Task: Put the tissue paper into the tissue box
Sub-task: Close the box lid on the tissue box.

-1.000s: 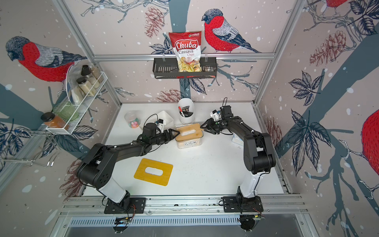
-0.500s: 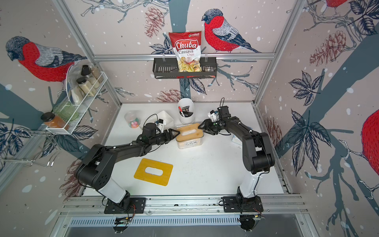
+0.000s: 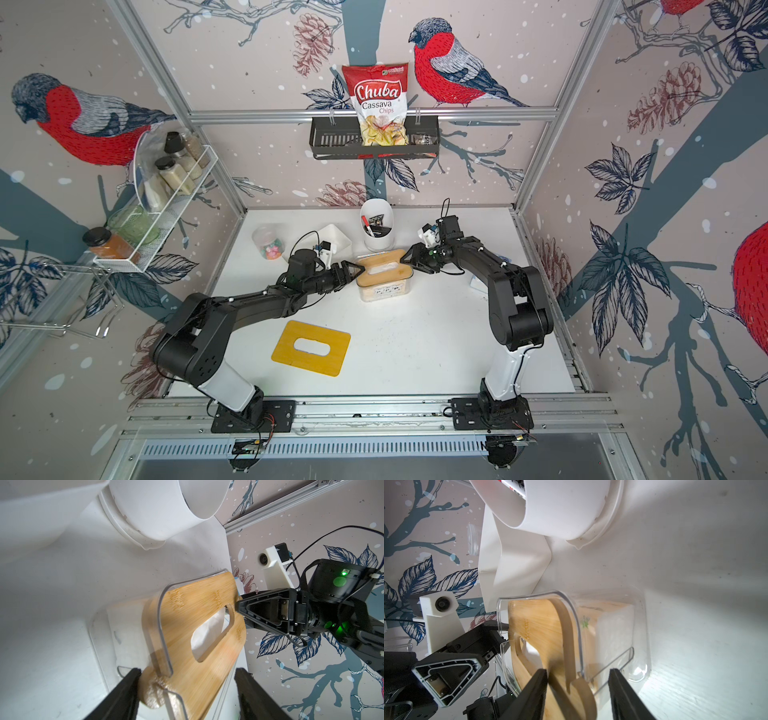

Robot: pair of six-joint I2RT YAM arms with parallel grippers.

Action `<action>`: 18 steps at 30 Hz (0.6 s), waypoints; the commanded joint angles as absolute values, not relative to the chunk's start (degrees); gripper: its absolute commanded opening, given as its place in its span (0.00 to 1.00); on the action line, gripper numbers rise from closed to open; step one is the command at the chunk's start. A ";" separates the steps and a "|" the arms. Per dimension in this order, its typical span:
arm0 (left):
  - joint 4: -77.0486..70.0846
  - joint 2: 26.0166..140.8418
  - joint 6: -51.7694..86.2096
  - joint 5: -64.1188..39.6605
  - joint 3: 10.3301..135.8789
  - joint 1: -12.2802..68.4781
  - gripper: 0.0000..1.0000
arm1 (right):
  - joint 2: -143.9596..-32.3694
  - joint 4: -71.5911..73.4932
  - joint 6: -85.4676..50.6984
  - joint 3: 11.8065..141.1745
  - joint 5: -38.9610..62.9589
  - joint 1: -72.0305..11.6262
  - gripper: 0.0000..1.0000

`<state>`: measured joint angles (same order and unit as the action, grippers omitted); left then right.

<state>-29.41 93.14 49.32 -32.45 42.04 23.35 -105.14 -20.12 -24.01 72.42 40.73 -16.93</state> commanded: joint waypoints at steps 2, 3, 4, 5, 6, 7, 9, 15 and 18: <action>-31.16 92.57 48.83 -33.84 42.45 23.82 0.74 | -105.12 -19.60 -23.72 72.66 40.91 -17.77 0.51; -31.04 92.59 48.78 -33.76 42.52 23.92 0.74 | -105.03 -19.49 -23.89 72.67 40.97 -18.00 0.51; -31.01 92.60 48.84 -33.75 42.54 23.99 0.74 | -105.02 -19.36 -24.06 72.73 41.03 -18.15 0.51; -30.99 92.57 48.79 -33.62 42.54 23.99 0.74 | -105.03 -19.21 -24.21 72.68 41.02 -18.40 0.51; -30.94 92.62 48.78 -33.54 42.56 24.08 0.73 | -104.92 -19.20 -24.34 72.73 41.01 -18.62 0.51; -30.80 92.60 48.78 -33.59 42.63 24.13 0.74 | -104.94 -19.19 -24.47 72.68 40.88 -18.81 0.50; -30.75 92.64 48.84 -33.52 42.63 24.27 0.74 | -104.94 -19.44 -24.61 72.61 40.37 -19.24 0.49; -29.67 92.83 48.60 -32.49 42.67 24.35 0.73 | -104.22 -20.07 -24.81 72.57 37.64 -19.53 0.49; -28.75 92.98 48.69 -31.49 42.72 24.35 0.73 | -104.23 -21.02 -23.94 73.21 35.86 -19.42 0.49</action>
<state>-28.84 92.99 49.23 -31.05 42.15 23.79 -104.51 -19.92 -24.21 72.55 36.91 -19.11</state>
